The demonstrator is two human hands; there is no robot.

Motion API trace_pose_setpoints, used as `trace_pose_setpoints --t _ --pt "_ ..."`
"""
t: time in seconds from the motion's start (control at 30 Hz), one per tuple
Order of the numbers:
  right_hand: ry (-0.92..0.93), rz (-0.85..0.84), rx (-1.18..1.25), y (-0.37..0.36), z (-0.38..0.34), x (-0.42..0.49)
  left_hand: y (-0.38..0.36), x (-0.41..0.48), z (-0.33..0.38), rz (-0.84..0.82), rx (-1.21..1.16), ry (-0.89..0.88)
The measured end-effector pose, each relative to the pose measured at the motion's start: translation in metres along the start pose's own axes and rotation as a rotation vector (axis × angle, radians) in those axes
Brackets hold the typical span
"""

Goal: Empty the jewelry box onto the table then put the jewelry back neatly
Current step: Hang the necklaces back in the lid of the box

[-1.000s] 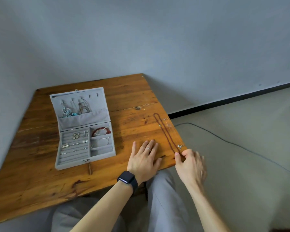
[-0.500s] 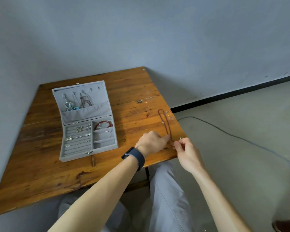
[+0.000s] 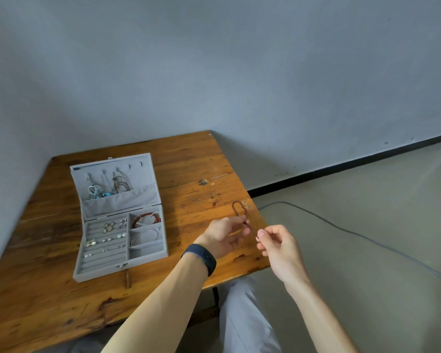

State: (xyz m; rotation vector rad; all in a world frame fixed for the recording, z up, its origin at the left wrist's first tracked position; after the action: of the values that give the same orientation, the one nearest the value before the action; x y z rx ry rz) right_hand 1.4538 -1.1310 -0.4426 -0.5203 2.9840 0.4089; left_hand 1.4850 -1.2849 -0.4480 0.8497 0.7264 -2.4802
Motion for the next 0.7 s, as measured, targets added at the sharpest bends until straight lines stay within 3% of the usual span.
trace_pose_setpoints --t 0.23,0.4,0.7 --pt "-0.007 0.049 0.14 -0.002 -0.01 -0.005 0.004 -0.003 0.007 0.104 -0.259 -0.067" --pt "-0.008 0.013 0.224 -0.008 -0.023 -0.003 0.013 -0.011 0.01 0.005 -0.338 -0.102" --pt "0.2 -0.074 0.011 -0.017 -0.078 0.006 0.029 -0.03 0.048 0.017 -0.423 -0.268"
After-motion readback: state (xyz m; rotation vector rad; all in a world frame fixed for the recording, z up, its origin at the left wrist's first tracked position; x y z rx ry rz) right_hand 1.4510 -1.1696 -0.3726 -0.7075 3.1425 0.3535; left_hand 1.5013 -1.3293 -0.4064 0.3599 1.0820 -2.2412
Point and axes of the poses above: each hand's wrist, its own x-axis towards the middle knuckle, its own y-axis out of the back of the hand, z = x × y, the point moved 4 cm from there along x, towards the middle knuckle, and after that the axes turned 3 degrees about -x, right-handed, at the moved point
